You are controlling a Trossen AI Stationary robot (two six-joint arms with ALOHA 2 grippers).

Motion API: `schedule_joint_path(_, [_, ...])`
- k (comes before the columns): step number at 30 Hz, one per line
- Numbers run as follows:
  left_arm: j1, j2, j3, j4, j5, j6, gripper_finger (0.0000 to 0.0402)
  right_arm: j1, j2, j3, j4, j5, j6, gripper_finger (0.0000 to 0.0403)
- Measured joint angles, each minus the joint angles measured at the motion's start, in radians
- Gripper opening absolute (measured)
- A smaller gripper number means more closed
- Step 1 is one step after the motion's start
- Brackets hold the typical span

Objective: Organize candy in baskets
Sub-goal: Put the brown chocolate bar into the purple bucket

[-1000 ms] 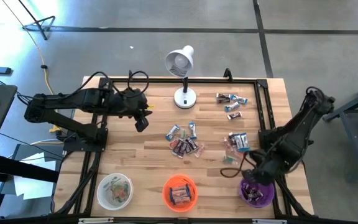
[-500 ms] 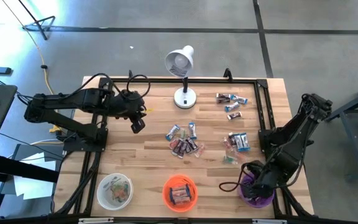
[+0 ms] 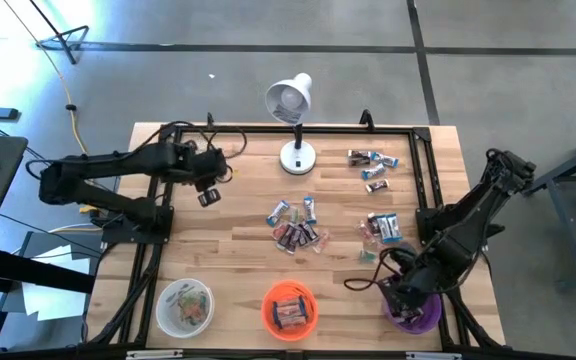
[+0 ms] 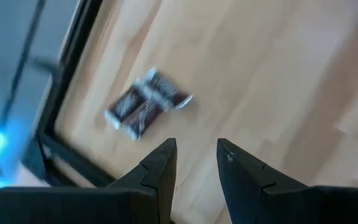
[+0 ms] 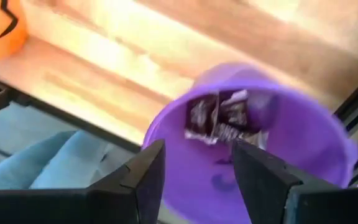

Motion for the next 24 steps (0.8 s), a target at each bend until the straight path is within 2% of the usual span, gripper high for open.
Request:
schedule_joint_path(2, [0.075,-0.001,-0.053,0.069,0.035,-0.03,0.0104,-0.02,0.0,0.0,-0.028,0.0,-0.04,0.0177])
schedule_joint_path(7, [0.277,-0.006,-0.159,0.359,0.254,-0.057,0.0104,-0.092,0.0,0.0,-0.098,-0.001,-0.159,0.0177])
schedule_joint_path(9, [0.347,0.019,-0.192,0.421,0.297,-0.068,0.0104,-0.122,0.0,0.0,-0.112,-0.01,-0.192,0.0177])
schedule_joint_path(15, [0.472,0.125,-0.22,0.449,0.304,-0.102,0.0104,-0.187,0.0,0.0,-0.113,-0.014,-0.271,0.0177])
schedule_joint_path(24, [0.523,0.34,-0.219,0.442,0.36,-0.1,0.0104,-0.273,0.0,0.0,-0.112,-0.023,-0.36,0.0177])
